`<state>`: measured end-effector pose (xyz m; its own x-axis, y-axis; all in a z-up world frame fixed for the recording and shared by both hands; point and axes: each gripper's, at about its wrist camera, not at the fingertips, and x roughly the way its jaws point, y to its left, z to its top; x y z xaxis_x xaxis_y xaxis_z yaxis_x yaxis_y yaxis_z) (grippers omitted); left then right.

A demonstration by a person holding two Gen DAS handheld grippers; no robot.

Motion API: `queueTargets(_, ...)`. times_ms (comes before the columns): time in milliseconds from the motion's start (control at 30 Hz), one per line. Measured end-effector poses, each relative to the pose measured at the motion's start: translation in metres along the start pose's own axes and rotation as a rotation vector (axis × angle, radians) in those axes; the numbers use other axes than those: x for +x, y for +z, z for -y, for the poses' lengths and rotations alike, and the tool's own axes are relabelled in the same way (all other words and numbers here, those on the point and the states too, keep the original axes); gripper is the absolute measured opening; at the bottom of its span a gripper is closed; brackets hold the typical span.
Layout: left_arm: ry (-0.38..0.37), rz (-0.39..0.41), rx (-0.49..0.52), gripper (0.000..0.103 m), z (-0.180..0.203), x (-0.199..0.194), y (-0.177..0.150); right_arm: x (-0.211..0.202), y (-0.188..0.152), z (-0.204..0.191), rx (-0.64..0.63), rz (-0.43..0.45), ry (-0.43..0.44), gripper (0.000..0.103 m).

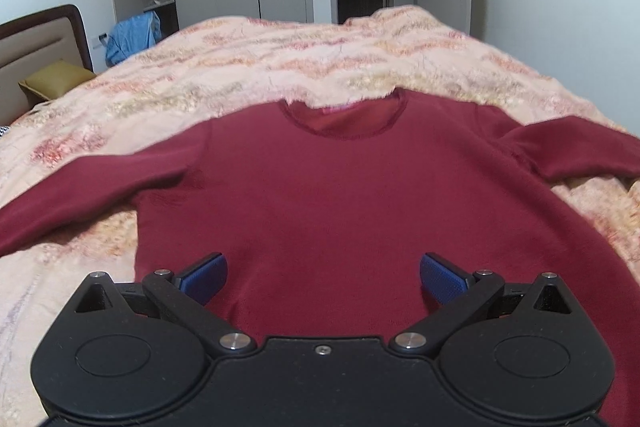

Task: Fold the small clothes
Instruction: 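Grasp the sweater sleeve cuff with the right gripper and lift it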

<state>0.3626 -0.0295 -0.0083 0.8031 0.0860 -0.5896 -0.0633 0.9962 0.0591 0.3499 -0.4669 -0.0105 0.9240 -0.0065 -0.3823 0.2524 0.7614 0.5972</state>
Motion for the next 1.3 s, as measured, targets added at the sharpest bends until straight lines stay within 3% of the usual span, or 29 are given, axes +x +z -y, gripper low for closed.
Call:
queueTargets(67,0.017,-0.021,0.002,0.102,-0.002,0.009,-0.002,0.018,0.013,0.009,0.033,0.014,-0.02,0.102)
queueTargets(233,0.006,-0.04,-0.027,0.102,-0.011,0.018,-0.011,0.065,0.041,0.029,0.134,-0.002,-0.116,0.082)
queueTargets(400,0.004,-0.043,-0.032,0.102,-0.012,0.02,-0.013,0.095,0.056,0.042,0.172,0.041,-0.218,0.067)
queueTargets(467,0.009,-0.041,-0.026,0.102,-0.01,0.021,-0.013,0.107,0.062,0.045,0.192,0.04,-0.242,0.041)
queueTargets(500,0.012,-0.038,-0.023,0.102,-0.01,0.02,-0.013,0.111,0.065,0.045,0.195,0.037,-0.248,0.016)
queueTargets(533,0.013,-0.036,-0.021,0.102,-0.009,0.02,-0.013,0.115,0.068,0.044,0.191,0.039,-0.257,0.01)
queueTargets(633,0.008,-0.041,-0.02,0.102,-0.01,0.018,-0.011,0.111,0.077,0.033,0.159,0.073,-0.237,0.008)
queueTargets(833,-0.018,-0.064,0.006,0.102,-0.012,0.012,-0.008,0.065,0.112,0.024,0.107,0.255,-0.205,0.007)
queueTargets(1100,-0.048,-0.05,-0.019,0.102,-0.022,-0.001,0.001,0.075,0.108,0.045,0.137,0.192,-0.23,0.007)
queueTargets(1200,-0.055,-0.026,-0.036,0.102,-0.027,-0.011,0.01,0.073,0.106,0.018,0.062,0.23,-0.208,0.006)
queueTargets(1300,-0.023,-0.016,-0.046,0.102,-0.033,-0.019,0.018,0.071,0.107,-0.033,-0.089,0.273,-0.159,0.007)
